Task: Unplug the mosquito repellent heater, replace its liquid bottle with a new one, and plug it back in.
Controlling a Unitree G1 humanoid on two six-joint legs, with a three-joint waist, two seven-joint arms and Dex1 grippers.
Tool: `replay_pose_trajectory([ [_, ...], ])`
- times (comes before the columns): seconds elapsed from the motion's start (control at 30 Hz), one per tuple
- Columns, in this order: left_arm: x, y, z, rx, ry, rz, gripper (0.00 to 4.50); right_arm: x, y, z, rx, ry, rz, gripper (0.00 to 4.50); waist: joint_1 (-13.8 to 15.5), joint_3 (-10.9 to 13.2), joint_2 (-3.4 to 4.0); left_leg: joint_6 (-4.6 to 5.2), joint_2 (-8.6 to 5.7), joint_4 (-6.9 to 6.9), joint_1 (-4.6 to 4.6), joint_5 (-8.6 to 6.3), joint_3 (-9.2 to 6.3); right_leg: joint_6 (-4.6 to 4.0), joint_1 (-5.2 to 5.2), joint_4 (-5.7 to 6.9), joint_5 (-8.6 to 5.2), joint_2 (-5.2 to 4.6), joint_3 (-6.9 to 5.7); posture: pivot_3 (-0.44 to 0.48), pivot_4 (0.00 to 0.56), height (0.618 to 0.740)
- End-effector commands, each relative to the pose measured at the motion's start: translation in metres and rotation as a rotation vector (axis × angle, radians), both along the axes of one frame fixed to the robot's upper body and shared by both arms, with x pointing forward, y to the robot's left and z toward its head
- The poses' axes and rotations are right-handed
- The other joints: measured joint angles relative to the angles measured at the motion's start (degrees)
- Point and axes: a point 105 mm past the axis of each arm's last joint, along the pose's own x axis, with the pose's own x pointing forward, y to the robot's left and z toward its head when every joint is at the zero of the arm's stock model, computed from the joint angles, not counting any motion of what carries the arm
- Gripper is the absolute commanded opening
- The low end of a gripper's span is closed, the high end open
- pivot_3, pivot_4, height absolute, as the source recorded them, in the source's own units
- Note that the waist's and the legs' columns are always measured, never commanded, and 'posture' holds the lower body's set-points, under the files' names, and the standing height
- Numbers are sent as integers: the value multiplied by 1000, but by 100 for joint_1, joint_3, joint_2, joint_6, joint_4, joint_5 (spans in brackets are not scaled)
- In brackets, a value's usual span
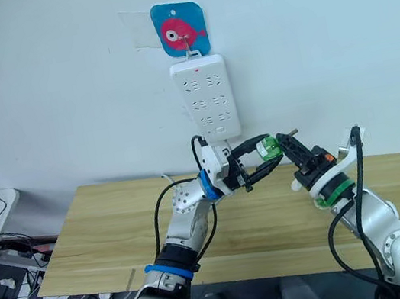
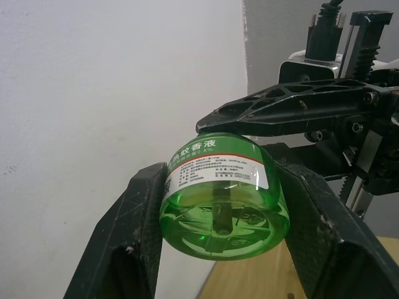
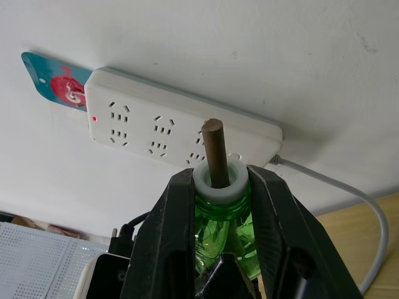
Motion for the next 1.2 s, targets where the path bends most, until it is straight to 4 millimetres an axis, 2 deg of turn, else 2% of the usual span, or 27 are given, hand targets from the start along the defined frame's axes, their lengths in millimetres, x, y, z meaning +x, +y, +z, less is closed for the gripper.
replay_pose_trajectory([
  [0.03, 3, 0, 7, -19, -7, 13, 2262, -6, 5, 12, 10, -59, 35, 1185, 0, 0, 0, 0, 0, 0, 0, 0, 0, 0, 0, 0, 0, 0, 0, -44, 156, 740],
  [0.07, 3, 0, 7, -18, -7, 13, 2262, -6, 4, 12, 10, -57, 35, 1555, 0, 0, 0, 0, 0, 0, 0, 0, 0, 0, 0, 0, 0, 0, 0, -44, 156, 740],
  [0.1, 3, 0, 7, -17, -6, 13, 2262, -6, 3, 11, 10, -55, 35, 1734, -1, 0, 0, 0, 0, 0, 0, 0, 0, 0, 0, 0, 0, 0, 0, -44, 156, 740],
  [0.17, 3, 1, 7, -15, -5, 11, 2262, -8, 2, 8, -25, -46, 44, 2478, 1, 0, 0, 0, 0, 0, 0, 0, 0, 0, 0, 0, 0, 0, 0, -52, 162, 740],
  [0.27, 4, 4, 3, 15, 0, -8, 2262, -26, -6, -14, -234, 2, 121, 3553, 16, 0, 0, 0, -2, 0, -3, 0, 1, 0, 0, -3, 0, -1, 1, -55, 171, 740],
  [0.37, 5, 7, 0, 36, 4, -21, 2262, -41, -26, -33, -443, 67, 192, 4472, 19, 2, 3, 1, -4, 1, -6, -1, 2, 0, 1, -8, 0, -1, 1, -61, 181, 740],
  [0.47, 6, 9, 0, 48, 4, -32, 2262, -47, -64, -48, -628, 171, 203, 4472, 10, 5, -4, 1, -6, 7, -2, -1, 7, 1, 4, -6, 0, -2, 6, -64, 190, 740],
  [0.6, 6, 11, -2, 60, -1, -39, 2262, -54, -110, -57, -875, 289, 234, 4472, -12, 7, -6, 2, -6, 5, 10, -1, 18, 3, 10, -7, -2, 0, 16, -69, 199, 740],
  [0.7, 4, 12, -4, 62, 0, -44, 2262, -54, -158, -74, -1064, 464, 184, 4472, -8, 8, -8, 2, 1, 2, 10, -2, 17, 4, 10, -10, -2, 7, 16, -67, 201, 740],
  [0.83, 1, 11, -5, 63, 0, -52, 2262, -50, -201, -88, -1197, 608, 118, 4472, -3, 11, -14, 2, 0, 4, 8, -1, 18, 13, 10, -15, -7, 5, 15, -52, 204, 740],
  [0.97, -1, 12, -6, 61, 2, -46, 2262, -45, -221, -98, -1261, 679, 99, 4472, -4, 16, -12, 2, -1, 4, 9, -1, 19, 10, 10, -14, -5, 3, 16, -41, 212, 740],
  [1.2, -2, 16, -7, 68, 3, -27, 2262, -38, -238, -121, -1281, 783, 92, 4472, 26, 29, -16, 2, -1, 4, 8, -1, 19, 3, 10, -14, -1, 2, 18, -7, 231, 740],
])
